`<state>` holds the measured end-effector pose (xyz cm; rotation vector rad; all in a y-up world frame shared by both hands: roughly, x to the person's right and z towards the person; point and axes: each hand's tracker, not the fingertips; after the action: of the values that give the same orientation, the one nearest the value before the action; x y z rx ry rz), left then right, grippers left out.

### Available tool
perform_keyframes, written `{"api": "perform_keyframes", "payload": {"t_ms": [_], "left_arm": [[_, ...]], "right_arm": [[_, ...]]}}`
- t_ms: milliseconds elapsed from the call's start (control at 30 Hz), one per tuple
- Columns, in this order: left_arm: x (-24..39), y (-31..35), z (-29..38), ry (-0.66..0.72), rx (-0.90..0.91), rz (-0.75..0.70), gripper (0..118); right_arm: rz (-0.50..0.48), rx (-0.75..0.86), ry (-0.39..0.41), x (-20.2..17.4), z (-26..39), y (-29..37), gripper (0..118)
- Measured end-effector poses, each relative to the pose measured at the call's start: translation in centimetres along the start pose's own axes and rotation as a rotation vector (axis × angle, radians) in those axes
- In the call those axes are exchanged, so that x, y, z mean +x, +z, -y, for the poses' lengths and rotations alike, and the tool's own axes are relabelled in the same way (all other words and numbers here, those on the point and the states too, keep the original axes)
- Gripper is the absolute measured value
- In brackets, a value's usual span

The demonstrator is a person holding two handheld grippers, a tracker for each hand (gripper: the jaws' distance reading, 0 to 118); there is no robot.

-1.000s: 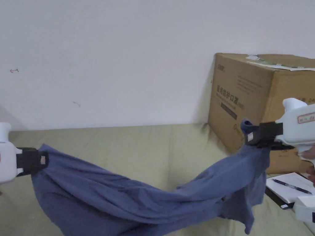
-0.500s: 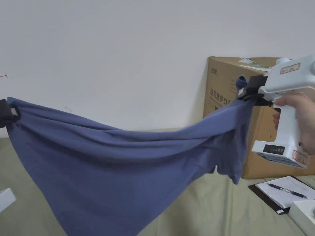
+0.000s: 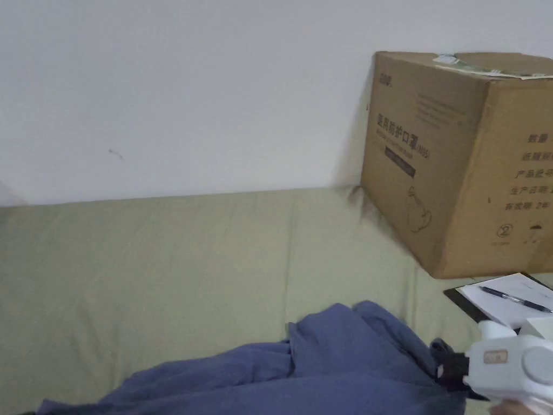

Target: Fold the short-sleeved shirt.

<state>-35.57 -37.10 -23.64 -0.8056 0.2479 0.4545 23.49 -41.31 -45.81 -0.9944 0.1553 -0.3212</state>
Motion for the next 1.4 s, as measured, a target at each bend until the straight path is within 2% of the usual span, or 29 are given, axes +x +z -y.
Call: {"api": "perform_keyframes", "payload": {"t_ms": [67,133,167,267,400,500,533,600,633,667,700,733,867,1000,1100,1133,1167,1200,1233,1267,1300,1333,1367,1400], "left_arm": [[-1.1,-0.2,2.5,-0.004,-0.021,-0.027,3],[-2.3,0.8,4.0,0.020,-0.013,-0.017,3],[-2.8,1.3,4.4,0.055,-0.008,0.000,3],[-3.8,2.1,4.9,0.074,-0.005,0.011,3],[-3.1,0.9,5.2,-0.030,-0.106,-0.045,3],[-3.4,-0.9,5.5,-0.007,-0.169,-0.084,3],[-3.5,-1.4,5.5,-0.001,-0.179,-0.084,6],[-3.5,-1.9,5.7,-0.013,-0.208,-0.154,41],[-3.5,-2.0,5.8,-0.029,-0.211,-0.183,63],[-3.7,-2.0,6.0,-0.040,-0.201,-0.176,92],[-3.8,-1.8,6.1,-0.058,-0.196,-0.177,108],[-4.1,-1.5,6.4,-0.068,-0.199,-0.193,115],[-4.4,1.5,6.0,-0.039,-0.097,-0.156,115],[-3.9,6.2,4.1,0.007,0.020,-0.067,115],[-2.0,10.9,3.4,0.006,0.103,0.004,112],[-1.7,12.1,3.2,0.010,0.152,0.049,104],[-1.5,13.1,3.2,0.012,0.202,0.079,88],[-0.9,14.5,3.4,0.009,0.280,0.107,80],[-0.1,15.4,3.5,0.004,0.334,0.115,80],[0.6,16.1,3.7,-0.013,0.366,0.103,55],[1.3,16.6,4.1,-0.053,0.396,0.081,22],[2.0,16.9,4.5,-0.086,0.422,0.058,0],[2.4,17.1,4.7,-0.118,0.447,0.058,0],[2.9,17.2,4.8,-0.148,0.454,0.083,0]], "right_arm": [[-0.009,0.008,-0.031,2.2,3.1,1.1,11],[-0.072,0.016,-0.115,4.1,5.1,2.8,11],[-0.086,0.027,-0.126,4.5,5.6,3.6,11],[-0.087,0.017,-0.097,5.2,6.8,5.8,11],[-0.035,-0.067,-0.059,4.9,7.4,4.9,11],[0.008,-0.091,-0.071,4.6,7.4,2.9,11],[0.027,-0.100,-0.086,4.5,7.3,2.5,17],[0.076,-0.104,-0.091,4.4,7.4,2.1,57],[0.063,-0.100,-0.090,4.4,7.4,2.2,80],[0.060,-0.096,-0.089,4.4,7.4,2.4,106],[0.068,-0.096,-0.078,4.2,7.3,2.7,117],[0.081,-0.088,-0.067,4.2,7.4,3.4,117],[0.058,0.015,-0.079,4.2,6.8,6.8,115],[-0.041,0.141,-0.098,2.6,6.3,12.1,115],[-0.180,0.267,-0.102,0.7,6.9,16.5,114],[-0.241,0.312,-0.099,-0.4,7.3,18.0,113],[-0.290,0.348,-0.091,-1.0,7.8,19.0,108],[-0.321,0.383,-0.082,-1.8,8.4,20.0,108],[-0.340,0.409,-0.070,-2.7,9.0,20.8,105],[-0.363,0.434,-0.059,-3.6,9.5,21.5,89],[-0.370,0.461,-0.046,-4.3,10.1,21.9,56],[-0.352,0.471,-0.033,-5.1,10.5,22.2,15],[-0.328,0.481,-0.027,-5.5,10.9,22.3,0],[-0.350,0.475,-0.025,-5.6,11.0,21.9,0]]}}
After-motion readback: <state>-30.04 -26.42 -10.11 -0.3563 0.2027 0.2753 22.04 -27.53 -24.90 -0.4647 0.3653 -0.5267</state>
